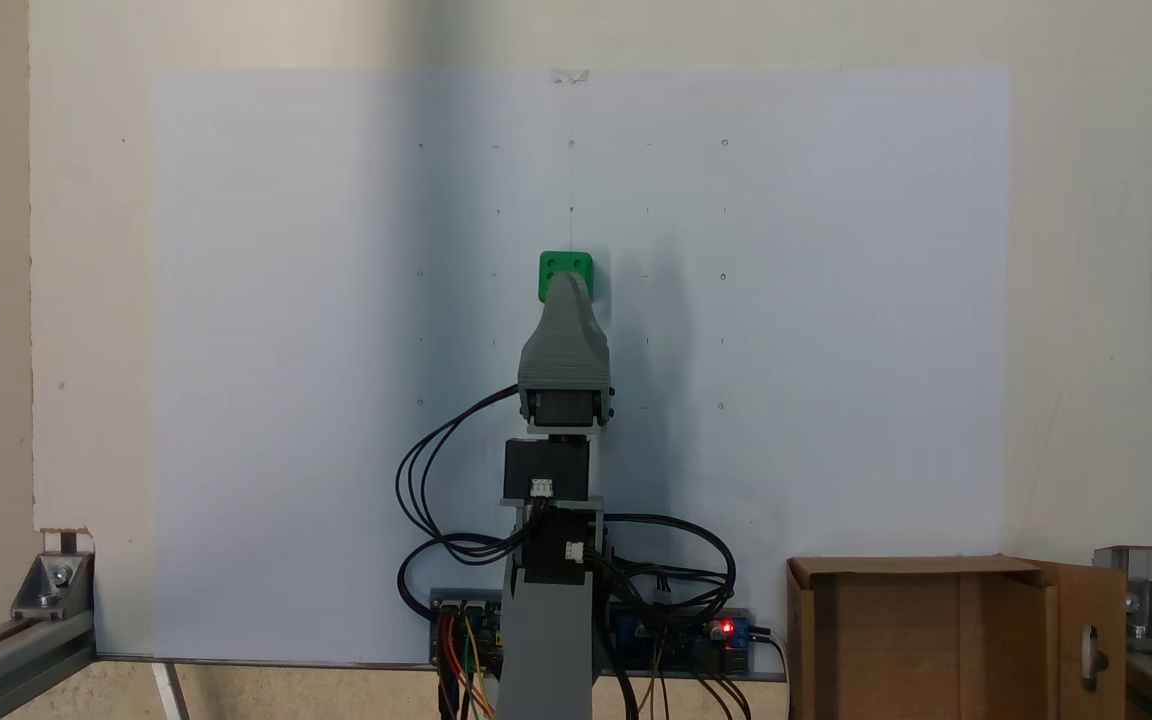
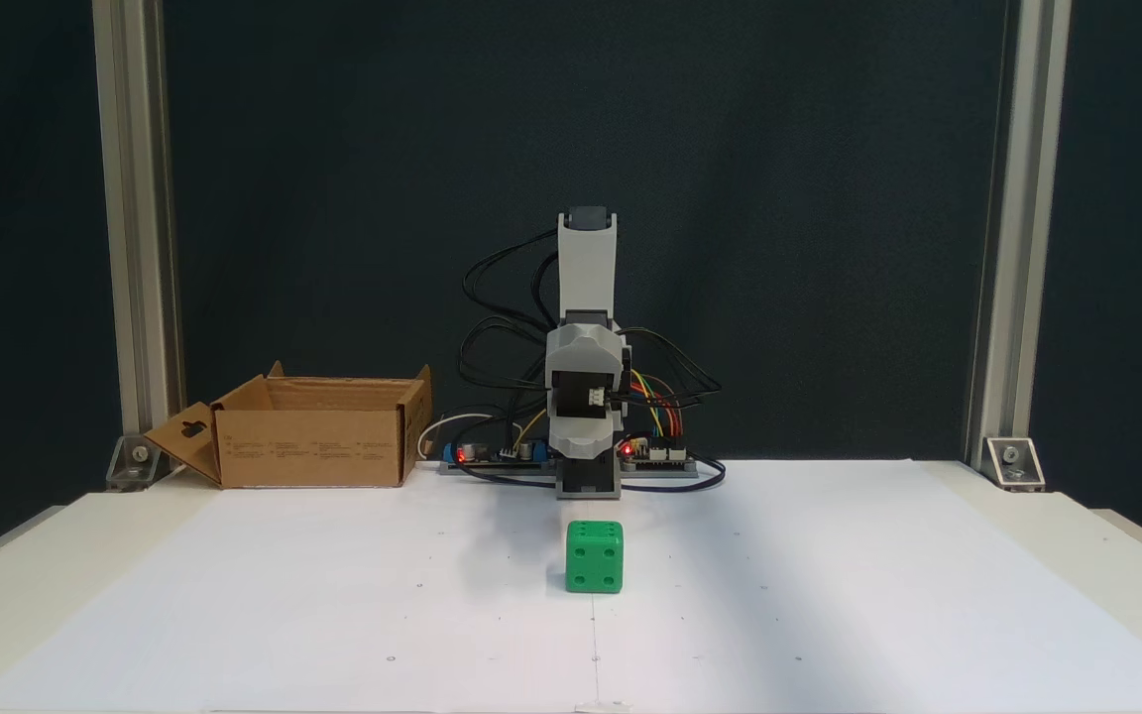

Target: Grasp a green dice and put it in the bin.

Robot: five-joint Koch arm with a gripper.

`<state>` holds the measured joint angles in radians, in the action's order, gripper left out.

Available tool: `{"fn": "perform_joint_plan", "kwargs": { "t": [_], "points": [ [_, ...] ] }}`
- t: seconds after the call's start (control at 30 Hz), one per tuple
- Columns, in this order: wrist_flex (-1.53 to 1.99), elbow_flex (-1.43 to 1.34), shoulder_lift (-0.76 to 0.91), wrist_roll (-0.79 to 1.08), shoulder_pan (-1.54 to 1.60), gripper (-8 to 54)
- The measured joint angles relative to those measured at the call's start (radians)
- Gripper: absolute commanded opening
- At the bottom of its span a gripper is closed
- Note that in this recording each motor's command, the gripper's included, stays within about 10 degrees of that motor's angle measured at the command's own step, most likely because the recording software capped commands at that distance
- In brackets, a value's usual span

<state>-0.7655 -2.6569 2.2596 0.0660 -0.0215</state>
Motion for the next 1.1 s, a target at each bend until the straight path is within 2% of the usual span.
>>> {"fn": "perform_joint_plan", "kwargs": {
  "t": [0.57, 0.83, 1.1],
  "points": [
    [0.0, 0.0, 0.0, 0.0, -0.075, 42.1],
    [0.005, 0.0, 0.0, 0.0, 0.034, 41.2],
    [0.193, 0.071, 0.0, 0.0, 0.018, 41.2]
  ]
}}
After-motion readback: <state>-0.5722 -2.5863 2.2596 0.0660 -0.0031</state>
